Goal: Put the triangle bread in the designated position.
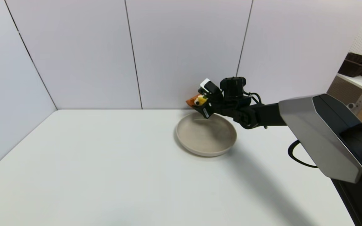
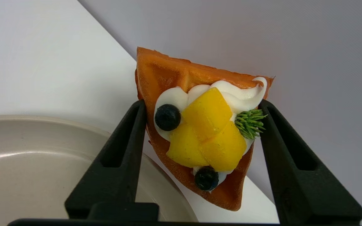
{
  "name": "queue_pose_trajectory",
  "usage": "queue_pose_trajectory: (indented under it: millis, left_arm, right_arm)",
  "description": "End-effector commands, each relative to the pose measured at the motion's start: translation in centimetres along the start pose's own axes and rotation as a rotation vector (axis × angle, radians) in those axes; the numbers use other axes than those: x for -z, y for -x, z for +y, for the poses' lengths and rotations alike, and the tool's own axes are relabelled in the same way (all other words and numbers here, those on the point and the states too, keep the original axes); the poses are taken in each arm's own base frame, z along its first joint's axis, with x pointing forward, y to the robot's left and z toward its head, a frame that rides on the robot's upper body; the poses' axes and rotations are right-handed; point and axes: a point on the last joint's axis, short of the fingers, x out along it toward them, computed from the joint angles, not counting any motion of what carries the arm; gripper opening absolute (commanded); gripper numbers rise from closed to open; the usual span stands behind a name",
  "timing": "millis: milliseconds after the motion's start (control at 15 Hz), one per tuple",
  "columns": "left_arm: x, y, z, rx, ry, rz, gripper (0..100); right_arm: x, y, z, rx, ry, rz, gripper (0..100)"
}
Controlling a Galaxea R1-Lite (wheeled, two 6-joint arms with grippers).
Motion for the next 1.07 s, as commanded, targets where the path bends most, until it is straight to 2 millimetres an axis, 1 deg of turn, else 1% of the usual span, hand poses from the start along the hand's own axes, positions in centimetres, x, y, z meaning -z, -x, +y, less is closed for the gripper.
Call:
queue_pose_trajectory:
  millis: [67, 267, 400, 533, 667, 733, 867, 933, 1067]
  left_arm:
    - [0.0, 0.0, 0.0, 0.000, 0.000, -0.002, 100]
    - [0.0, 0.0, 0.0, 0.000, 0.000, 0.001, 100]
    - [0.0, 0.0, 0.0, 0.000, 0.000, -0.002, 100]
    - [0.0, 0.0, 0.0, 0.000, 0.000, -0.002, 100]
    - [0.0, 0.0, 0.0, 0.000, 0.000, -0.002, 100]
    - [0.0, 0.0, 0.0, 0.000, 0.000, -0.002, 100]
    - [0.0, 0.0, 0.0, 0.000, 0.000, 0.001, 100]
    - [0.0, 0.0, 0.0, 0.000, 0.000, -0.002, 100]
    - [0.0, 0.0, 0.0, 0.000, 0.000, 0.001, 100]
  right_arm:
    - [-0.7, 0.4, -0.3, 0.004, 0.007, -0.011, 100]
    - [-1.7, 1.2, -0.7, 0.005, 0.007, -0.009, 100]
    - [-2.3, 2.0, -0.9, -0.010, -0.004, 0.033, 100]
    - [-3.4, 3.0, -1.3, -0.013, -0.005, 0.038, 100]
    - [-4.6, 4.1, -2.2, 0.008, -0.004, 0.017, 100]
    - [-5.7, 5.2, -2.9, 0.022, -0.005, 0.003, 100]
    - [-7.4, 7.8, -4.2, 0.026, -0.021, 0.031, 100]
    - [-8.2, 9.3, -4.8, 0.024, -0.038, 0.060, 100]
    - [-9.4, 13.4, -5.5, 0.006, -0.116, 0.146, 100]
